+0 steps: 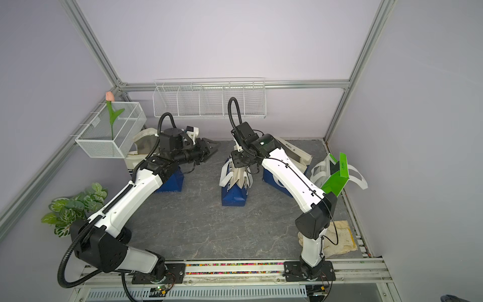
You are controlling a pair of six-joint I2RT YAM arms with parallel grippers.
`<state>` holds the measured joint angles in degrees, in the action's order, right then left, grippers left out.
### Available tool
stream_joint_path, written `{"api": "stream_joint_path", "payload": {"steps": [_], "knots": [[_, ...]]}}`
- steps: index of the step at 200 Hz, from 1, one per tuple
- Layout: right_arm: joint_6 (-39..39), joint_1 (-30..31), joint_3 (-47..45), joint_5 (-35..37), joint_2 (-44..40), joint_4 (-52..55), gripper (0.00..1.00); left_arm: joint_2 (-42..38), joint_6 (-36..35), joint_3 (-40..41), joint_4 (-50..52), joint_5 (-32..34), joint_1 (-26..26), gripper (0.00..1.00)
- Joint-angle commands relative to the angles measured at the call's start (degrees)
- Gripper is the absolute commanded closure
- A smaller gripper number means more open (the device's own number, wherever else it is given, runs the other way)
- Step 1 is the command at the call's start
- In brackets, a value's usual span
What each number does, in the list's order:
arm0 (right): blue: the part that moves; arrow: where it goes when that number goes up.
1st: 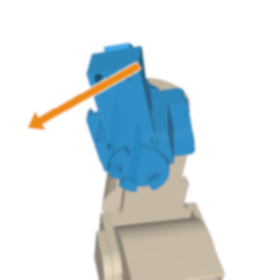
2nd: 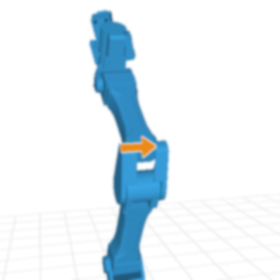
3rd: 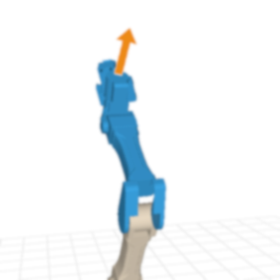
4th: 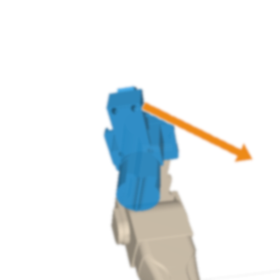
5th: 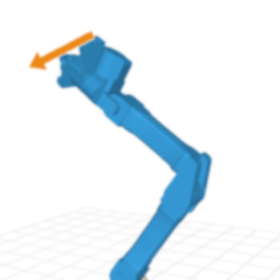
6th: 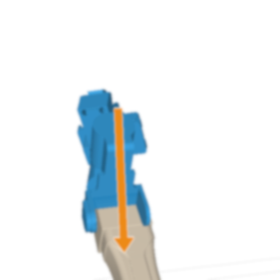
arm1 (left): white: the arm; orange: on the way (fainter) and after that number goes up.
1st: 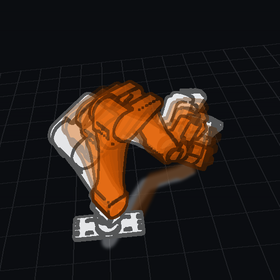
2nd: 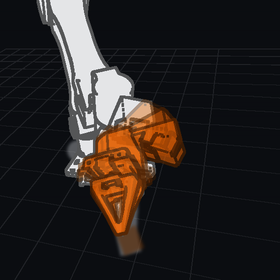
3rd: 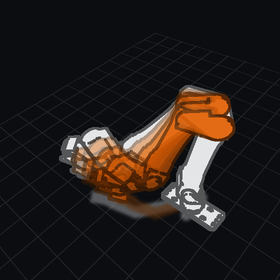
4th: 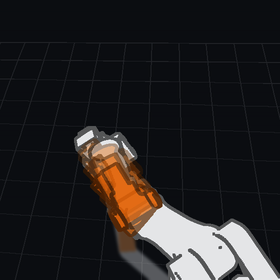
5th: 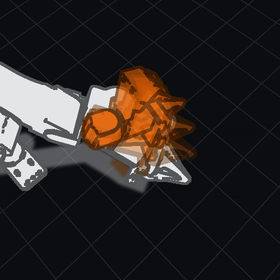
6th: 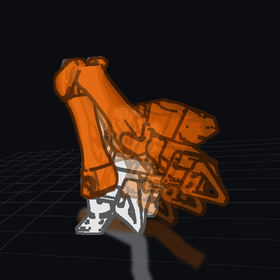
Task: Open the takeout bag
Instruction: Adjust the takeout bag at the center of the board.
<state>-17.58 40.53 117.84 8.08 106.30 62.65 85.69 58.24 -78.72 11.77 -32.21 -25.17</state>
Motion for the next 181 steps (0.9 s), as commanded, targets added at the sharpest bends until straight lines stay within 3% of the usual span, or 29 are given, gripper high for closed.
{"api": "stream_joint_path", "payload": {"steps": [1, 24, 71, 87, 154, 181], "knots": [[0.2, -0.5, -1.5, -1.6, -1.4, -0.8, 0.75, 1.5, 2.4, 1.4, -5.8, -3.6, -0.1, 0.57], [0.5, -1.1, -1.3, -1.7, -0.4, -0.2, 0.7, 2.2, 2.6, 2.2, -7.6, -3.7, -0.1, 0.56], [3.6, -1.9, -3.1, -8.6, -2.1, -4.3, 0.93, 4.2, 3.4, 3.7, -12.4, -5.5, -0.2, 0.57], [4.8, -2.7, -4.4, -13.8, -3.4, -6.1, 0.93, 4.7, 3.5, 4.7, -13.9, -5.7, -0.2, 0.57], [4.4, -9.6, -15.6, -35.2, -8.1, -16.0, 0.93, 7.0, 16.5, 13.7, -33.6, -7.2, -0.2, 0.54], [3.4, -10.7, -17.1, -39.2, -8.4, -17.9, 0.93, 8.4, 19.6, 14.9, -39.6, -7.3, -0.4, 0.53]]}}
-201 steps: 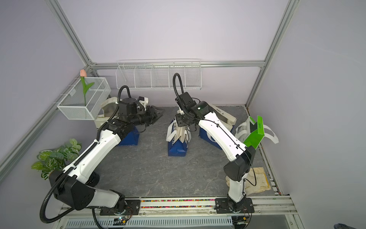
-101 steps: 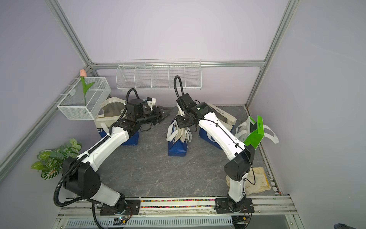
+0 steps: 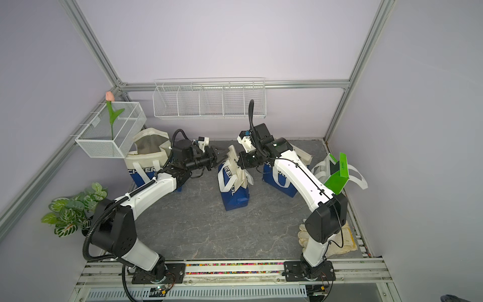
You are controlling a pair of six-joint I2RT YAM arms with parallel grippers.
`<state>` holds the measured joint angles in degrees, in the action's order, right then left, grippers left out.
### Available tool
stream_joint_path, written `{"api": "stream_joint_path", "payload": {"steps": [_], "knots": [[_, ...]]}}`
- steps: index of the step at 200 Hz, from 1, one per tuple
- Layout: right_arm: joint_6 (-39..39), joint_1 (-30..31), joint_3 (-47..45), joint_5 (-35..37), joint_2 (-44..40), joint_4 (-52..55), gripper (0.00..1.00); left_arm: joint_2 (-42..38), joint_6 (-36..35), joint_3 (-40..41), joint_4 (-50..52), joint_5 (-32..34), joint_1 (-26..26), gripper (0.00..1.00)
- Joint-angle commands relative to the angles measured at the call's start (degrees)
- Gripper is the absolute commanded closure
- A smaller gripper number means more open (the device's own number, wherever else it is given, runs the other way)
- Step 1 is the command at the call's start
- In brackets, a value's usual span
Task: Open the takeout bag
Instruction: Adjust the takeout bag at the center of the board.
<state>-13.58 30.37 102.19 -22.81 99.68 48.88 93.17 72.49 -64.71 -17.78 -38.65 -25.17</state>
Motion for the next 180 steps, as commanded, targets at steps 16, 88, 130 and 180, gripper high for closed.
{"api": "stream_joint_path", "payload": {"steps": [16, 88, 130, 180], "knots": [[-0.6, -0.8, -1.5, -9.7, -1.5, -4.0, 0.93, 1.9, 6.4, 0.9, -11.9, -0.9, -0.6, 0.52], [0.5, -0.9, 0.0, -8.3, -0.7, -0.7, 0.93, 6.6, 9.9, -1.6, -19.8, -2.3, -2.2, 0.64], [0.6, -0.9, 0.6, -6.9, -0.8, 1.0, 0.93, 8.8, 10.1, -3.4, -20.5, -2.4, -3.2, 0.81], [1.4, -0.9, 0.9, -3.1, -1.3, 3.6, 0.93, 9.0, 9.9, -4.3, -19.9, -0.2, -3.2, 1.0]]}}
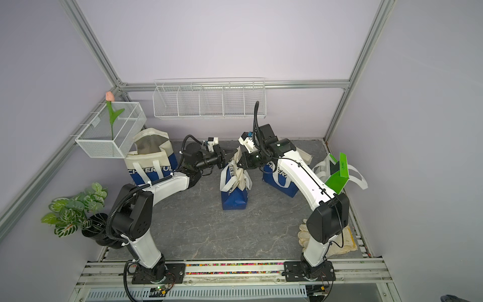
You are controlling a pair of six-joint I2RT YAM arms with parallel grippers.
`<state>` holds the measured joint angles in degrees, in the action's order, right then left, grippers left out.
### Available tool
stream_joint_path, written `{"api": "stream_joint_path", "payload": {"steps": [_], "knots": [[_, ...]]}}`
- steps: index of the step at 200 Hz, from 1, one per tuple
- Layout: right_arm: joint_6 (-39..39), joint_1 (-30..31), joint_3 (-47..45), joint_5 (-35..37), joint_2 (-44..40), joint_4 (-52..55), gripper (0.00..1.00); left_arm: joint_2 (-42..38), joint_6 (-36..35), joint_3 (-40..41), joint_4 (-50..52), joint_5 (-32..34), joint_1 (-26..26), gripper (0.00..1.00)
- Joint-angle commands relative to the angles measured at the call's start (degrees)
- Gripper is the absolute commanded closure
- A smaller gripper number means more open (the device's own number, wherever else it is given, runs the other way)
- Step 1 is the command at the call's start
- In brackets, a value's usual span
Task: Open the takeout bag
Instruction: Adjust the takeout bag at the center of the board.
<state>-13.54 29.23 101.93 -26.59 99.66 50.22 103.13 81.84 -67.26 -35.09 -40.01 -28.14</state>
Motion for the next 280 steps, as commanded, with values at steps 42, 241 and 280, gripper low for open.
{"api": "stream_joint_path", "payload": {"steps": [42, 241, 280], "knots": [[2.3, 1.7, 2.4, 15.5, -2.5, 5.1, 0.93, -12.9, -9.5, 0.4, 18.6, 10.7, 0.0, 1.0], [19.4, 21.9, -13.1, 51.9, -7.4, -29.1, 0.01, -29.9, -4.6, 7.0, 36.0, 25.2, -2.7, 1.0], [21.4, 23.8, -14.9, 53.3, -7.4, -30.5, 0.03, -30.2, -3.7, 7.0, 34.4, 25.5, -2.8, 1.0]]}}
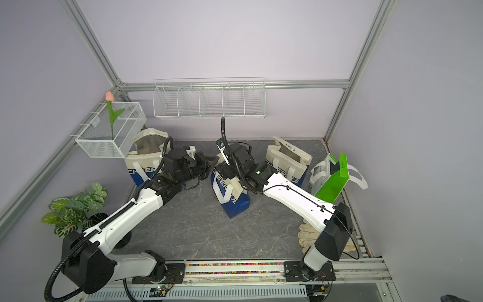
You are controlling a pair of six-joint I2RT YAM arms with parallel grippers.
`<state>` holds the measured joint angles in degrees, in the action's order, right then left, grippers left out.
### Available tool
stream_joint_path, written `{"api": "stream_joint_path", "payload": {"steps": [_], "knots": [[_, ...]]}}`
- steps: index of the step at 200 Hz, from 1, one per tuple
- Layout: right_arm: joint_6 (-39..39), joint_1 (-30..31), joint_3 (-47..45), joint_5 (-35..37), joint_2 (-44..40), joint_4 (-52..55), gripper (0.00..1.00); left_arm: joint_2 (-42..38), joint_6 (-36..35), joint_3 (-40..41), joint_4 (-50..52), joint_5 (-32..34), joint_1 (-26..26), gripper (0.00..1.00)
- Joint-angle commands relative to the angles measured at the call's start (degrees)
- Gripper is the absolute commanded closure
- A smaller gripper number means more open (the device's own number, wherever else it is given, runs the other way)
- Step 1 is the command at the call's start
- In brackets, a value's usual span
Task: Open the takeout bag
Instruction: Adjust the takeout bag at the center of the board, then open the takeout bag at the center of the board.
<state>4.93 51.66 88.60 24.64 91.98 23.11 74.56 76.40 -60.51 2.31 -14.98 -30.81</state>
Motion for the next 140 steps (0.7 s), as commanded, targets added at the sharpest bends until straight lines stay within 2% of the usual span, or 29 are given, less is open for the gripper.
{"api": "stream_joint_path", "payload": {"steps": [1, 26, 49, 65, 111, 140], "knots": [[2.9, 1.4, -1.6, 2.2, 0.2, -3.3, 0.03, -1.7, 1.8, 0.3, -3.0, 0.5, -0.2, 1.0], [1.5, 1.9, -3.0, 3.4, 0.4, -3.5, 0.04, -2.2, 3.3, 1.4, -4.9, 0.6, -0.3, 1.0], [0.0, 1.5, -2.5, 10.0, 2.2, -2.9, 0.06, -2.6, 3.9, 1.7, -5.6, 0.6, -0.2, 1.0], [-0.2, 0.7, -1.9, 11.6, 3.7, -2.3, 0.09, -3.1, 4.4, 1.7, -5.6, 0.2, -0.3, 1.0], [-2.2, -3.4, -5.2, 10.0, 5.8, -2.6, 0.22, -7.0, 7.6, -1.2, -2.4, 0.9, -0.2, 1.0], [-2.8, -5.3, -7.0, 7.2, 5.6, -2.6, 0.24, -9.9, 10.1, -1.7, -2.1, 2.8, -0.2, 1.0]]}}
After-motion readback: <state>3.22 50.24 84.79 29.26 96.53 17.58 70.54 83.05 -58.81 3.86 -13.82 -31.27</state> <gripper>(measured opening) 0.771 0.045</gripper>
